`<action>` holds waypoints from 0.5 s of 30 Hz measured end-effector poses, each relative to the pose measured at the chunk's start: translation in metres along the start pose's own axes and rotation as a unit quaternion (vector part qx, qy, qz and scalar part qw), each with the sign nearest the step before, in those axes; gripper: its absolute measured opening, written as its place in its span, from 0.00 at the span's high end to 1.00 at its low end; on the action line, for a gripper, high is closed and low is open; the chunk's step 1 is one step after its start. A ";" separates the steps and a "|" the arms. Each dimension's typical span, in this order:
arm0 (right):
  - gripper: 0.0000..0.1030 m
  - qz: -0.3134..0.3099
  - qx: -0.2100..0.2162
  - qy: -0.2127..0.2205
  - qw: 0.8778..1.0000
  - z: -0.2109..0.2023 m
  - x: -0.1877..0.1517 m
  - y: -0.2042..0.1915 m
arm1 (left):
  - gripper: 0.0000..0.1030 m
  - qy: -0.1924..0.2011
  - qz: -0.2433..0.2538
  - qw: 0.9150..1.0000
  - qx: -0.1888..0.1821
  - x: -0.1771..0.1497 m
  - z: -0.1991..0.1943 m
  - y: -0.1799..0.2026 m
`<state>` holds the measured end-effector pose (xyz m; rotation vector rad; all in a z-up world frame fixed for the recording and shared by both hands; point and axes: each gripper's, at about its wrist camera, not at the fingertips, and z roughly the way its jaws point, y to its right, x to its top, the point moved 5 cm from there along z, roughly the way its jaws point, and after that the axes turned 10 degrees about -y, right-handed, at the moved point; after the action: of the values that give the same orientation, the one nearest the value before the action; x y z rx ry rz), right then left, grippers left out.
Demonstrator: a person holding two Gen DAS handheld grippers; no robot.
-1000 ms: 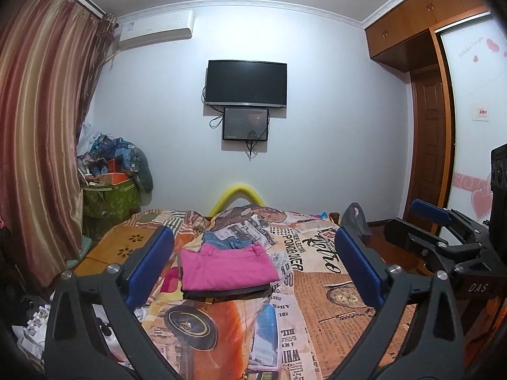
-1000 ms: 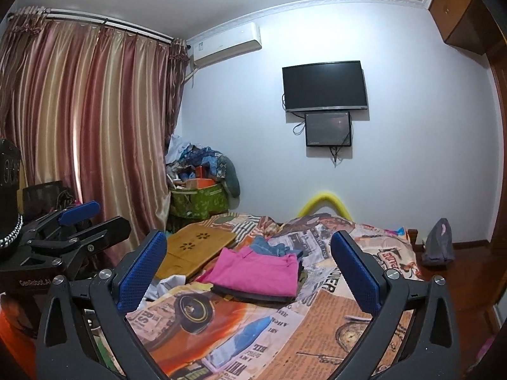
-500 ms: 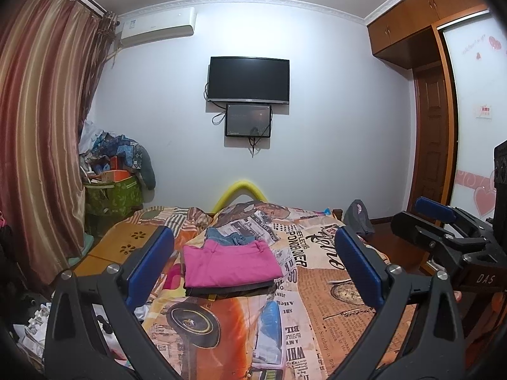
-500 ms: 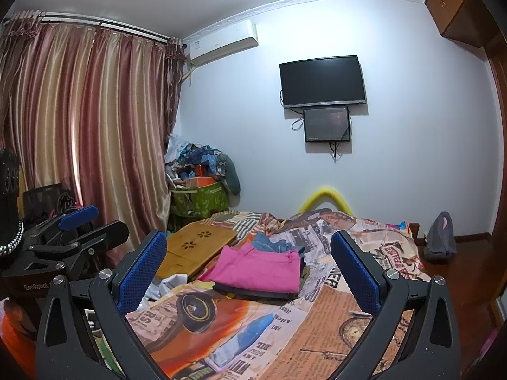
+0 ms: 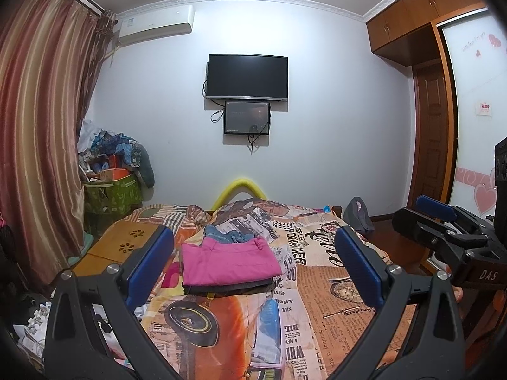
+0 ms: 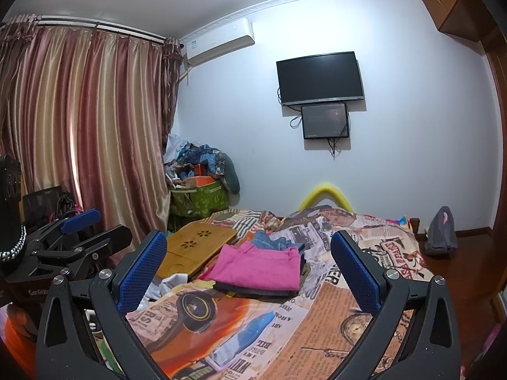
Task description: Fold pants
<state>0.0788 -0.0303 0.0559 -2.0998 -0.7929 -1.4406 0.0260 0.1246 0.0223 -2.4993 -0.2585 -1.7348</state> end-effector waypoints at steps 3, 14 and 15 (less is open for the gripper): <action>0.00 0.001 -0.001 0.000 1.000 0.000 0.000 0.000 | 0.01 -0.001 0.000 1.000 -0.002 0.000 0.000 0.000; 0.00 0.007 0.001 0.000 1.000 -0.002 0.000 0.001 | 0.01 -0.003 0.002 1.000 -0.009 -0.001 0.004 0.000; 0.00 0.007 0.001 0.000 1.000 -0.002 0.000 0.001 | 0.01 -0.004 0.003 1.000 -0.010 -0.001 0.005 0.000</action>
<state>0.0783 -0.0328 0.0567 -2.0999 -0.7774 -1.4326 0.0298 0.1249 0.0193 -2.5199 -0.2363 -1.7336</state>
